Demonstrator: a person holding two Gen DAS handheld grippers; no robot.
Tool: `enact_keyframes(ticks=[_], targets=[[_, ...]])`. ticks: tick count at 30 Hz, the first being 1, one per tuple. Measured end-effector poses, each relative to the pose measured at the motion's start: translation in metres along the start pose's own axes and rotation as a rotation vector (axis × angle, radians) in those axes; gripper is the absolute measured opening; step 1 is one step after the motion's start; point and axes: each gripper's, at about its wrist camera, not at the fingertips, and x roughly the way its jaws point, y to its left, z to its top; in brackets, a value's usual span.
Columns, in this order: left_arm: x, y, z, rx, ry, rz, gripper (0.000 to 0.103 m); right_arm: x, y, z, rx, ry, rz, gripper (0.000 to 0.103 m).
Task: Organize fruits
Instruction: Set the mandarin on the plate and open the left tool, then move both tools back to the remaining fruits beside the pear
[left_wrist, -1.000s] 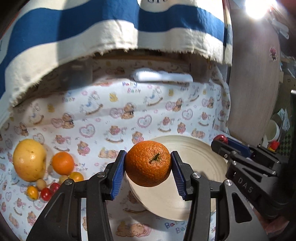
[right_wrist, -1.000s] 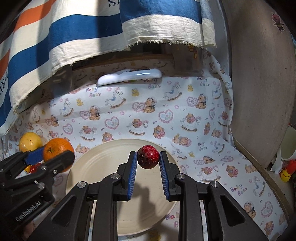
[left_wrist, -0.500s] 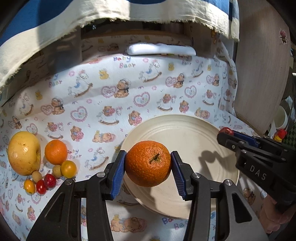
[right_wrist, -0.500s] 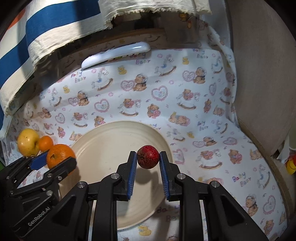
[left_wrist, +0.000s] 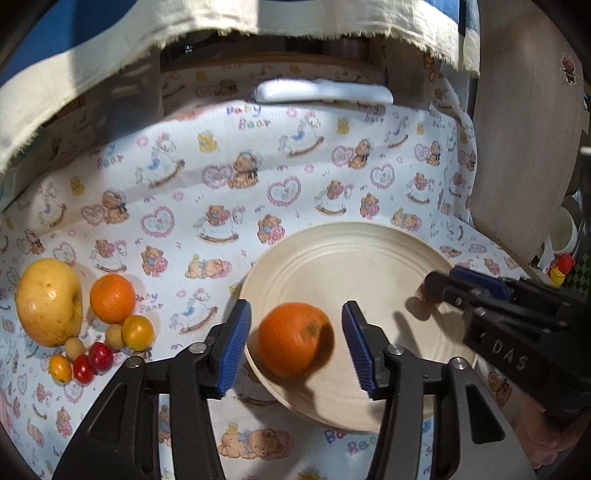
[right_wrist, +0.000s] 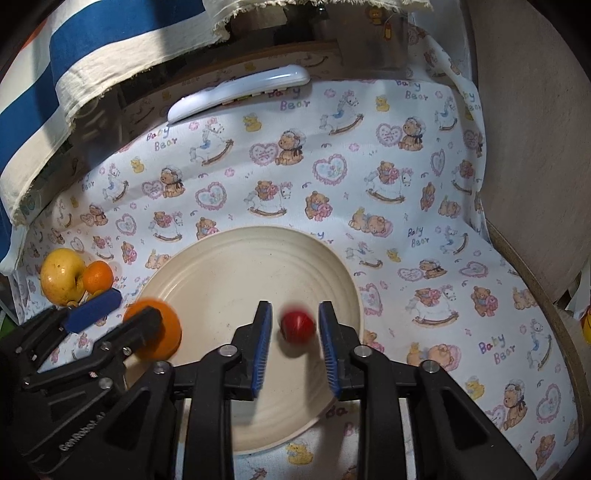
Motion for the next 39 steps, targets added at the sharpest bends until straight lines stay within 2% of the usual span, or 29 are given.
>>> enact_keyframes(ticks=[1, 2, 5, 11, 13, 20, 24, 30, 36, 39], targets=[[-0.002, 0.001, 0.001, -0.005, -0.002, -0.001, 0.057, 0.000, 0.000, 0.000, 0.002, 0.000, -0.002, 0.056], [-0.004, 0.002, 0.002, -0.007, -0.007, -0.001, 0.058, -0.003, -0.001, 0.000, 0.008, -0.015, -0.002, 0.061], [-0.009, 0.003, 0.004, 0.002, -0.021, 0.003, 0.058, -0.009, 0.000, 0.001, 0.001, -0.048, -0.008, 0.060], [-0.015, 0.009, 0.003, -0.009, -0.037, 0.010, 0.062, -0.012, 0.000, 0.003, 0.004, -0.055, 0.000, 0.060], [-0.017, 0.011, 0.001, -0.014, -0.051, 0.018, 0.065, -0.013, 0.001, 0.003, 0.002, -0.059, -0.001, 0.060], [-0.035, 0.022, 0.000, -0.040, -0.110, 0.028, 0.065, -0.019, 0.005, 0.003, -0.015, -0.089, -0.002, 0.060], [-0.046, 0.032, 0.000, -0.043, -0.139, 0.054, 0.071, -0.020, 0.011, 0.002, -0.050, -0.094, -0.017, 0.060], [-0.064, 0.066, -0.009, -0.058, -0.163, 0.113, 0.078, -0.019, 0.022, -0.001, -0.092, -0.089, -0.002, 0.060], [-0.072, 0.115, -0.023, -0.152, -0.183, 0.141, 0.078, -0.027, 0.033, -0.005, -0.096, -0.133, 0.046, 0.060], [-0.073, 0.130, -0.031, -0.150, -0.188, 0.177, 0.078, -0.031, 0.040, -0.008, -0.100, -0.165, 0.068, 0.061]])
